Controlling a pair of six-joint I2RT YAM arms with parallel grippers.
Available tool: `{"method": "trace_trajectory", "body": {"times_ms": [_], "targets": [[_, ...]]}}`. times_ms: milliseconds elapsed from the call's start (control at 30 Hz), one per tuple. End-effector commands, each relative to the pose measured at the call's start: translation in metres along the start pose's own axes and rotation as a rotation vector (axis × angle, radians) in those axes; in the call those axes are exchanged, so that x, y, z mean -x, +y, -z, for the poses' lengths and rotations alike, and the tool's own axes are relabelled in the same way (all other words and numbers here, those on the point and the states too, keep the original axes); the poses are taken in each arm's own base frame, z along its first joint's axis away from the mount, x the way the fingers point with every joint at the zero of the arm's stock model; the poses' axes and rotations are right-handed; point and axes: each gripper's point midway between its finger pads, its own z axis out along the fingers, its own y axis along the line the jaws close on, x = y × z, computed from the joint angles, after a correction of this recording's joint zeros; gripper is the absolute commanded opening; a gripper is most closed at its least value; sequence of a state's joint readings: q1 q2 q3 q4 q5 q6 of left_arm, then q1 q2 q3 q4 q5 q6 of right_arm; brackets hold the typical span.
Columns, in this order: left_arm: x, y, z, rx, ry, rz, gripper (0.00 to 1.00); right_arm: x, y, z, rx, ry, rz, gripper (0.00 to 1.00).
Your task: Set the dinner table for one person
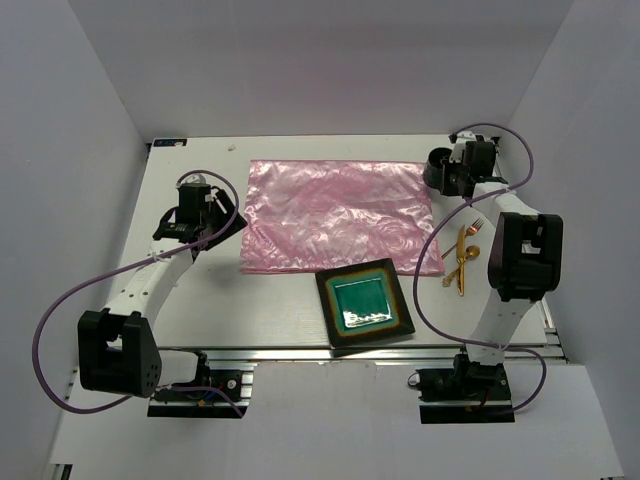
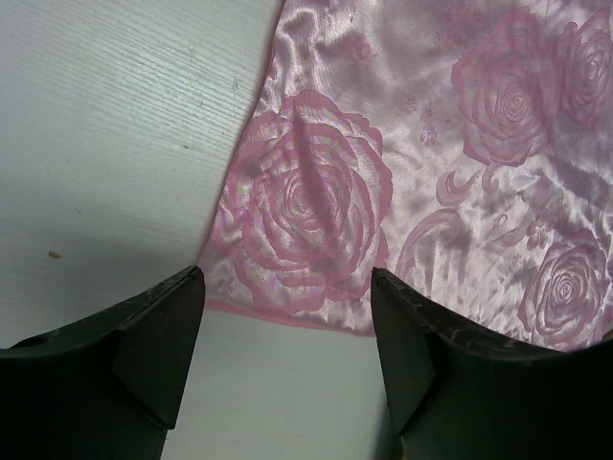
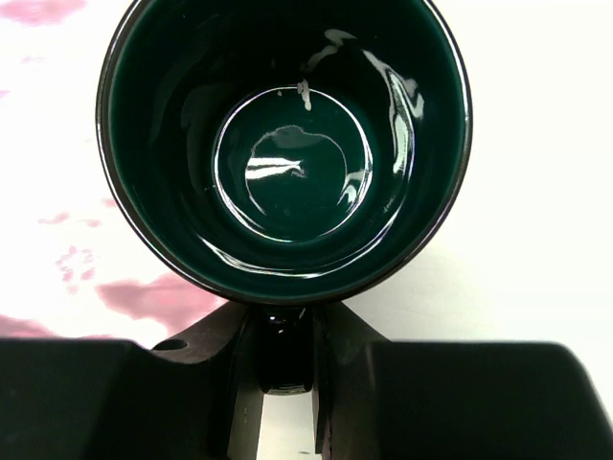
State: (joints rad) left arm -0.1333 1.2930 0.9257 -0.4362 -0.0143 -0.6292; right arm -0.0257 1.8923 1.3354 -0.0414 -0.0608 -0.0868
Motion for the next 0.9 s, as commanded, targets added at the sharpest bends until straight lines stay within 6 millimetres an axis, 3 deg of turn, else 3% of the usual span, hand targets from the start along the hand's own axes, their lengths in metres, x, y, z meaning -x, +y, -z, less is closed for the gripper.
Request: {"method": "trace_trajectory", "body": {"times_ms": [0,33,67,367,867], "targets": [[0.006,-0.007,0.007,-0.029,-0.022,0.006,0.80,0.069,0.019,0.003,0.070,-0.184,0.053,0.00],[0.007,-0.007,0.008,-0.032,-0.024,0.007,0.80,0.064,0.019,-0.003,0.075,-0.166,0.050,0.00],[0.006,-0.006,0.008,-0.029,-0.022,0.009,0.80,0.065,0.038,-0.007,0.104,-0.166,0.074,0.00],[0.002,-0.002,0.008,-0.017,-0.014,0.013,0.80,0.065,0.076,-0.036,0.164,-0.146,0.148,0.00],[-0.001,0.000,0.007,-0.007,0.000,0.005,0.80,0.027,0.077,-0.072,0.116,-0.050,0.183,0.00]]}}
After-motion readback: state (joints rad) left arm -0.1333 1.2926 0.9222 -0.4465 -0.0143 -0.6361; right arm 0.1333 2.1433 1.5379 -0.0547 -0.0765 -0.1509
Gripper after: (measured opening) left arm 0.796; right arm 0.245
